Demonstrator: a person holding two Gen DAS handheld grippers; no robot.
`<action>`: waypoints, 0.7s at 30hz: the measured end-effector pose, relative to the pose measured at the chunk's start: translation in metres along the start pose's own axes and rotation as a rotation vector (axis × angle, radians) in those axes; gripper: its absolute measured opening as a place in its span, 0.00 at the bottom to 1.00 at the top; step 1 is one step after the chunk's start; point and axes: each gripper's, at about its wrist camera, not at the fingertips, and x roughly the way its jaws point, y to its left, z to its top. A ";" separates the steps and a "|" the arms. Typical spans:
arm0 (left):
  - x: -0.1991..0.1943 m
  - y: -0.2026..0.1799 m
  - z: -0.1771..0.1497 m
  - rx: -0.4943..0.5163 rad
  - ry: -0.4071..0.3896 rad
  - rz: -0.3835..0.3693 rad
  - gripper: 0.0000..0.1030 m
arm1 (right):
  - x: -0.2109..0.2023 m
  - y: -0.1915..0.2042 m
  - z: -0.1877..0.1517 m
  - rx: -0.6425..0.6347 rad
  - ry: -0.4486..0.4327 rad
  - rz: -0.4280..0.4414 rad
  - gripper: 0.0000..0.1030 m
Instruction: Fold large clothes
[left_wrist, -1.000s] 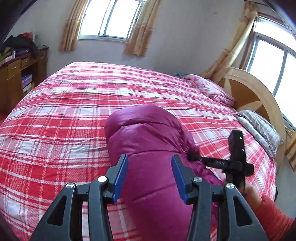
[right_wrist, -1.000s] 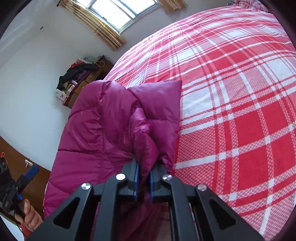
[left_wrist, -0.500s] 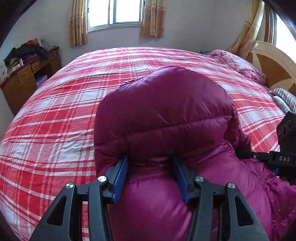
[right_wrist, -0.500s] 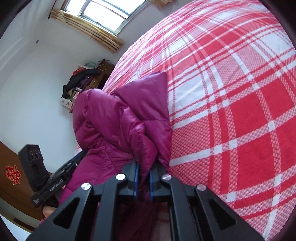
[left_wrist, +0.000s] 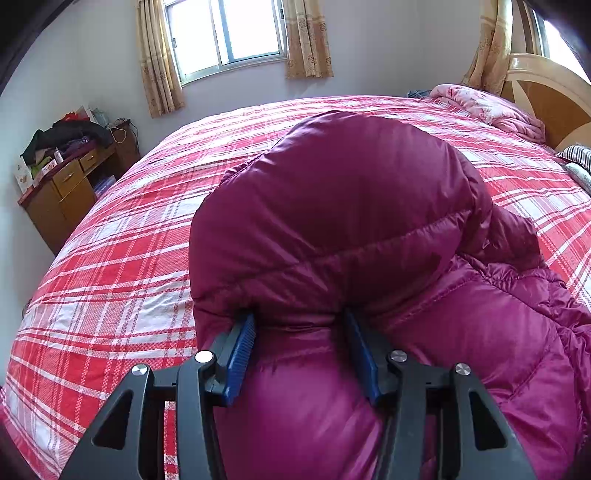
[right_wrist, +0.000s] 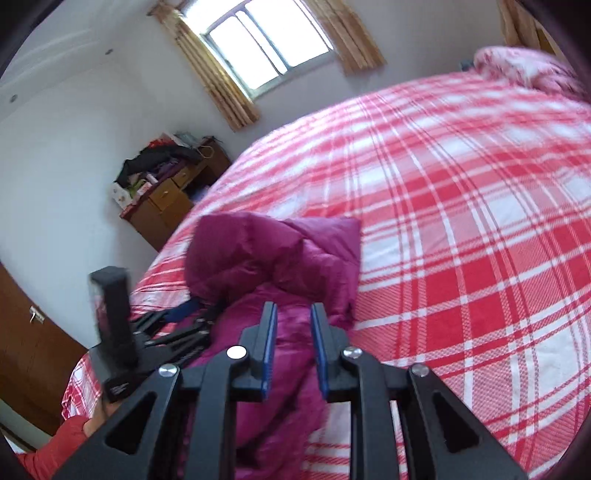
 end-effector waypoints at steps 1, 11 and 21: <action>0.000 -0.001 0.000 0.001 0.001 0.002 0.51 | -0.009 0.014 -0.005 -0.034 -0.009 0.018 0.24; -0.002 -0.012 -0.001 0.025 -0.005 0.029 0.51 | 0.026 0.013 -0.068 0.002 0.170 -0.072 0.16; -0.002 -0.011 -0.004 0.005 -0.015 0.026 0.51 | 0.014 0.013 -0.037 -0.043 0.139 -0.083 0.17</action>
